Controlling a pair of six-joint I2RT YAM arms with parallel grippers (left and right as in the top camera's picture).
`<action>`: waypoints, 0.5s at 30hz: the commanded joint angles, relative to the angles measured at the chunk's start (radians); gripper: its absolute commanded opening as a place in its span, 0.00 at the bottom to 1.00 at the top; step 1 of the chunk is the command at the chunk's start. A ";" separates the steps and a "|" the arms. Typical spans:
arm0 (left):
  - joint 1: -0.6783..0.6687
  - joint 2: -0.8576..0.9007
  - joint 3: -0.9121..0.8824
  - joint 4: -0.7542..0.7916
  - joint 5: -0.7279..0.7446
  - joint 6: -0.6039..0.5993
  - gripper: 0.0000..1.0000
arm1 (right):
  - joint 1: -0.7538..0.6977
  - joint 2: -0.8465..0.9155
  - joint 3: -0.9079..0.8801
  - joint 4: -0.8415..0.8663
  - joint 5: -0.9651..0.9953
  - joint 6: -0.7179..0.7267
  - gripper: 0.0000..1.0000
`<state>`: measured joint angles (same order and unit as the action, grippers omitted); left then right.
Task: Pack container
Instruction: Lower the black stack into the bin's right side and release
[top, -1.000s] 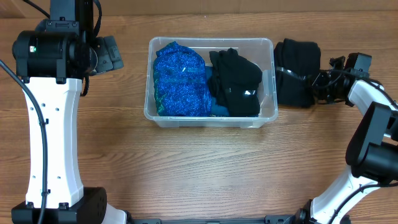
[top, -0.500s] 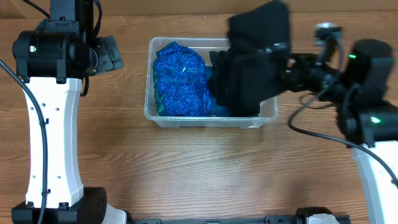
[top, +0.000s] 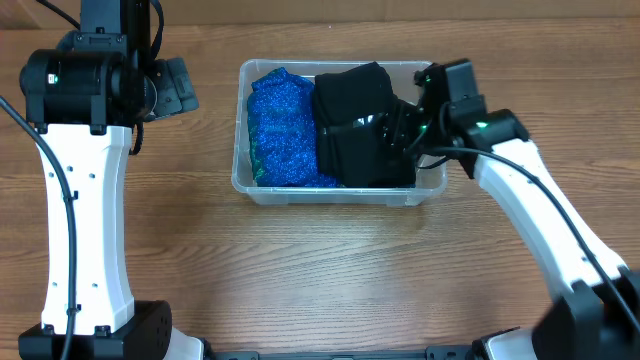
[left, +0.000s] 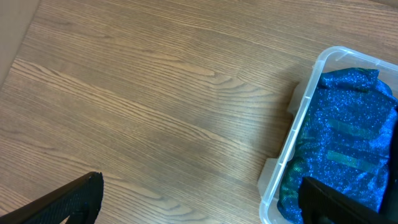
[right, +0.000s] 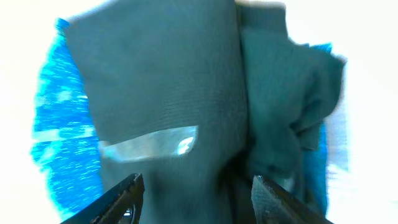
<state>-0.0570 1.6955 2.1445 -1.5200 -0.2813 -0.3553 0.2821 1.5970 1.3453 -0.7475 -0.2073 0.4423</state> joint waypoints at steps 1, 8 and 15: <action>0.003 0.001 -0.004 0.003 -0.014 0.019 1.00 | 0.003 -0.158 0.079 0.040 0.050 -0.024 0.54; 0.003 0.001 -0.004 0.003 -0.014 0.019 1.00 | 0.078 0.204 0.079 0.134 0.045 0.001 0.23; 0.003 0.001 -0.004 0.003 -0.014 0.019 1.00 | 0.092 0.349 0.108 -0.004 0.079 0.029 0.33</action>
<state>-0.0570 1.6955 2.1445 -1.5196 -0.2813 -0.3553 0.3767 1.9190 1.4738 -0.6598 -0.1970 0.4595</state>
